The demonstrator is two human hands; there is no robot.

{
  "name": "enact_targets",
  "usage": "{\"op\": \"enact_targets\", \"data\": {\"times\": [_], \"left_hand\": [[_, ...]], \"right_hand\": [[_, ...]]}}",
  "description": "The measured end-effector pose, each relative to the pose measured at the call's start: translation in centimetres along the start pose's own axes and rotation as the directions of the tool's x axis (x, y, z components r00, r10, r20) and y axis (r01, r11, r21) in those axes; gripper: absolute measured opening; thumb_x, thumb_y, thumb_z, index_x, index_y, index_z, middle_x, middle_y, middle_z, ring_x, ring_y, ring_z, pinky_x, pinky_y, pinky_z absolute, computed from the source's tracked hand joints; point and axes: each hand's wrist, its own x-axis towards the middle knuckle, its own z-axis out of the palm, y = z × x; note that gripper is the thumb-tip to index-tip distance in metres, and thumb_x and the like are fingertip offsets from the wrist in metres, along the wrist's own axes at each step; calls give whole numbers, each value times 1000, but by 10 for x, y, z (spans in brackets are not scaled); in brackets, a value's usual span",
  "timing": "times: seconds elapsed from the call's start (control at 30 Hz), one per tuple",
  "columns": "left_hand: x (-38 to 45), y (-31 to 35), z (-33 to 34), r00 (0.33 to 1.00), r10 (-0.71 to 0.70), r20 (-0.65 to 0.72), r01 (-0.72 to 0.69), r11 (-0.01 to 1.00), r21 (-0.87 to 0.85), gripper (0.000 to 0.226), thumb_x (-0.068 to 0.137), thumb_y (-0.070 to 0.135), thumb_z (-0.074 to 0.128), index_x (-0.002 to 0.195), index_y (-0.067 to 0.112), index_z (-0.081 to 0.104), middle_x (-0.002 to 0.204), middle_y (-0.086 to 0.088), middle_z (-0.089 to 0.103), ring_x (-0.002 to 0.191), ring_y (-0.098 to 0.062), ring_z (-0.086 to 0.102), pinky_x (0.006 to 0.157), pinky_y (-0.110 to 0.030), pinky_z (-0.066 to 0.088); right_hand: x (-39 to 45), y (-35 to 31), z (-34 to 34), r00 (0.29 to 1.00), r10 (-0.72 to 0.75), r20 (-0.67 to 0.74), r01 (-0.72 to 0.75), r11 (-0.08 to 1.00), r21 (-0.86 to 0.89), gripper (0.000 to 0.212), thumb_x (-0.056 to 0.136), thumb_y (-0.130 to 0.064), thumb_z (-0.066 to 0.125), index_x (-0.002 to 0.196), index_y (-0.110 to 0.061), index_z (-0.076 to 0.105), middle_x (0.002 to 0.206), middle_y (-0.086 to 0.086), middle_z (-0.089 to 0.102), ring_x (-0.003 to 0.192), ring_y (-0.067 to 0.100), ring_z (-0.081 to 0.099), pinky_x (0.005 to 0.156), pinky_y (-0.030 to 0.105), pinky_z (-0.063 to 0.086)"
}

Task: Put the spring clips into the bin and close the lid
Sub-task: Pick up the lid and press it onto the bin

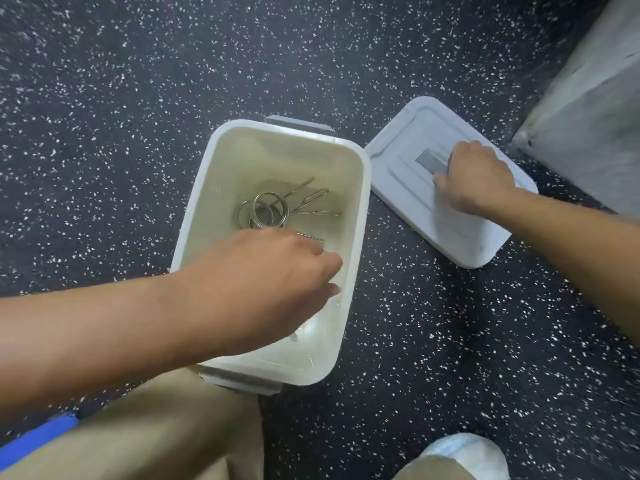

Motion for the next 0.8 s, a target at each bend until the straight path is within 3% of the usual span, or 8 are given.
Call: {"op": "enact_targets", "data": {"times": [0.2,0.3,0.47,0.6,0.7,0.8], "left_hand": [[-9,-6,2,999,-28,28,28,999,-17,35,101,46,32,88,20,52,77,3,54,75,-27,58,67,-43,52],[-9,-4,2,999,-35,29,35,999,-16,35,101,47,31,88,20,49,78,3,54,76,-27,57,67,-42,52],[-14,-10,1,999,-27,-21,27,999,-40,34,101,47,32,84,21,47,74,4,52,73,-27,58,61,-42,50],[-14,-15,1,999,-26,-36,25,999,-24,37,99,49,29,88,21,51,78,5,56,76,-27,61,58,-37,45],[-18,-19,-4,998,-12,-70,10,1000,-24,38,98,49,29,81,20,48,71,5,52,68,-28,60,51,-36,41],[-20,-21,-7,996,-13,-91,11,1000,-21,41,97,50,25,80,21,48,70,5,53,66,-27,59,51,-40,47]], "right_hand": [[3,-1,-9,996,-59,62,66,991,-117,52,95,-33,46,131,4,47,131,26,54,120,43,54,96,48,45],[-1,4,-16,987,-149,65,160,955,-249,50,91,-34,43,125,2,51,123,25,58,113,39,56,90,44,44],[-5,13,-23,979,-201,37,202,928,-314,48,88,-36,40,117,1,54,112,24,61,102,37,60,84,43,47],[-21,20,-32,976,-217,-3,212,955,-207,48,88,-39,40,109,2,55,104,25,62,89,38,59,71,41,41],[-42,18,-44,976,-216,2,215,973,-81,43,83,-45,38,86,-5,54,80,15,59,66,31,54,58,36,38],[-66,8,-62,984,-178,18,176,982,74,44,82,-48,42,69,-7,53,66,11,59,58,30,56,51,36,43]]}}
